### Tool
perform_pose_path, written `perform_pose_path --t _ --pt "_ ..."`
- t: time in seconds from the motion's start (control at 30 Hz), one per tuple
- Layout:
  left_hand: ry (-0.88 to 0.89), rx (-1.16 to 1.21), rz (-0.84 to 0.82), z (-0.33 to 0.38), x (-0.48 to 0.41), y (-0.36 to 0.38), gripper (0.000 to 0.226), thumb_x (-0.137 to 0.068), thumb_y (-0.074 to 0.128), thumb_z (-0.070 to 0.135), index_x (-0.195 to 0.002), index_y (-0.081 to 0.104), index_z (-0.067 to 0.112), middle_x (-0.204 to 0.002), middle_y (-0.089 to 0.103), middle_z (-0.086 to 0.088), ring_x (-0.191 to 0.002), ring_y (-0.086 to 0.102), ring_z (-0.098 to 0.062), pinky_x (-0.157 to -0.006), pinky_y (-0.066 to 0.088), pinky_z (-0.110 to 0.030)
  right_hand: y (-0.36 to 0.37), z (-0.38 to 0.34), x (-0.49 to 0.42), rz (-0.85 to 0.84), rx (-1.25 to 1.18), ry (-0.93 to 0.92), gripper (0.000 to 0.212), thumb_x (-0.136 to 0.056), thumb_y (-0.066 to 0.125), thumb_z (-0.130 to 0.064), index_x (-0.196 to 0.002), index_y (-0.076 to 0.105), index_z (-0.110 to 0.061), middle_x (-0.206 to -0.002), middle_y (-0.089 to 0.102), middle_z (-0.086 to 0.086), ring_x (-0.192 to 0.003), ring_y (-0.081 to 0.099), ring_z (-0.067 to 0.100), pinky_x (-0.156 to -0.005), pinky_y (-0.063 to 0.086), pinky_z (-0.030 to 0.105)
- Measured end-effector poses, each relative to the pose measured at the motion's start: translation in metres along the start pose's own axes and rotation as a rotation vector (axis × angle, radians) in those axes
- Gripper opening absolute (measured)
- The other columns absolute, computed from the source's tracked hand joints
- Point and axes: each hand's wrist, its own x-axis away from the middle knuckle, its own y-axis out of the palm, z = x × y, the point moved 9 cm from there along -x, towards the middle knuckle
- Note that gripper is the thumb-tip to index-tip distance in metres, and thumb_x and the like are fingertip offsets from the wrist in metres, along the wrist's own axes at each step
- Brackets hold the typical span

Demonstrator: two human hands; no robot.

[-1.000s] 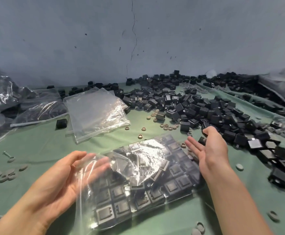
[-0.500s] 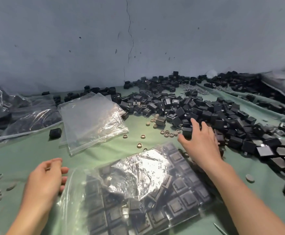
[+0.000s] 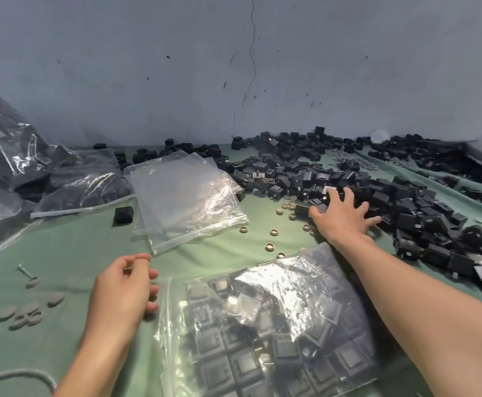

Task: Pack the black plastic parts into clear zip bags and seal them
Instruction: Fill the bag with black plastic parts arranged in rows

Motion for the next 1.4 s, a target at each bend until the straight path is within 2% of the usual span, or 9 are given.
perform_pose_path --t 0.27,0.33,0.43,0.5,0.67,0.87,1.07,1.23,1.4 --pt "0.03 -0.025 0.001 0.002 0.001 0.003 0.018 -0.098 0.046 0.015 -0.093 0.064 0.018 -0.082 0.063 -0.004 -0.058 0.052 -0.019 -0.043 0.043 -0.026 -0.006 0.004 0.015 0.161 0.136 -0.169 0.061 -0.091 0.038 -0.063 -0.134 0.043 -0.02 -0.137 0.042 0.012 -0.122 0.042 0.035 -0.1 0.033 0.054" --pt "0.04 -0.039 0.011 0.002 0.002 0.002 0.019 -0.098 0.046 0.015 -0.092 0.064 0.019 -0.082 0.064 -0.004 -0.058 0.053 -0.019 -0.043 0.042 -0.025 -0.009 0.011 0.013 0.179 0.099 -0.159 0.069 -0.09 0.037 -0.068 -0.141 0.039 -0.022 -0.143 0.036 0.015 -0.133 0.033 0.037 -0.104 0.031 0.057" --pt "0.051 -0.067 0.015 0.002 0.003 0.001 0.02 -0.098 0.046 0.017 -0.09 0.064 0.021 -0.081 0.064 -0.003 -0.056 0.054 -0.019 -0.038 0.039 -0.022 -0.001 0.023 0.003 0.058 0.07 -0.095 0.084 -0.089 0.036 -0.077 -0.155 0.022 -0.027 -0.165 0.006 0.014 -0.15 0.005 0.043 -0.116 0.011 0.067" --pt "0.06 -0.094 0.02 0.003 0.003 0.001 0.02 -0.098 0.047 0.017 -0.089 0.064 0.022 -0.081 0.065 -0.003 -0.055 0.055 -0.019 -0.038 0.039 -0.021 0.002 0.025 -0.003 -0.004 0.091 -0.084 0.087 -0.087 0.035 -0.081 -0.155 0.025 -0.028 -0.166 0.0 0.014 -0.148 0.009 0.047 -0.116 0.01 0.068" --pt "0.136 -0.286 0.047 0.009 0.005 0.002 0.018 -0.094 0.048 0.021 -0.09 0.065 0.025 -0.083 0.069 0.003 -0.072 0.062 -0.028 -0.063 0.046 -0.035 0.0 0.019 0.003 0.027 0.191 -0.169 0.071 -0.087 0.033 -0.078 -0.139 0.043 -0.03 -0.14 0.042 0.014 -0.127 0.038 0.041 -0.104 0.033 0.057" --pt "0.158 -0.36 0.053 0.011 0.01 0.003 0.019 -0.095 0.047 0.024 -0.095 0.066 0.028 -0.088 0.069 0.004 -0.087 0.061 -0.03 -0.074 0.047 -0.039 0.007 0.025 0.006 -0.16 0.206 -0.188 0.073 -0.088 0.035 -0.077 -0.142 0.037 -0.028 -0.141 0.043 0.017 -0.129 0.033 0.041 -0.095 0.039 0.054" --pt "0.169 -0.336 0.032 0.014 0.013 0.003 0.02 -0.094 0.047 0.021 -0.096 0.067 0.026 -0.086 0.069 0.003 -0.083 0.061 -0.031 -0.073 0.048 -0.039 -0.007 0.034 0.024 0.004 0.245 -0.269 0.065 -0.091 0.033 -0.074 -0.128 0.046 -0.022 -0.127 0.054 0.008 -0.115 0.047 0.035 -0.084 0.047 0.048" --pt "0.186 -0.375 0.021 0.017 0.017 0.005 0.02 -0.095 0.046 0.022 -0.094 0.065 0.027 -0.089 0.069 -0.001 -0.088 0.06 -0.034 -0.078 0.05 -0.041 -0.016 0.032 0.036 0.08 0.364 -0.381 0.062 -0.094 0.025 -0.073 -0.121 0.044 -0.021 -0.116 0.06 0.005 -0.102 0.058 0.032 -0.064 0.042 0.039" --pt "0.184 -0.403 0.018 0.019 0.019 0.005 0.023 -0.094 0.044 0.021 -0.096 0.066 0.025 -0.087 0.069 -0.003 -0.086 0.06 -0.036 -0.078 0.052 -0.043 -0.025 0.029 0.044 0.148 0.403 -0.445 0.052 -0.097 0.023 -0.069 -0.108 0.042 -0.021 -0.103 0.062 0.001 -0.089 0.063 0.027 -0.057 0.039 0.035"
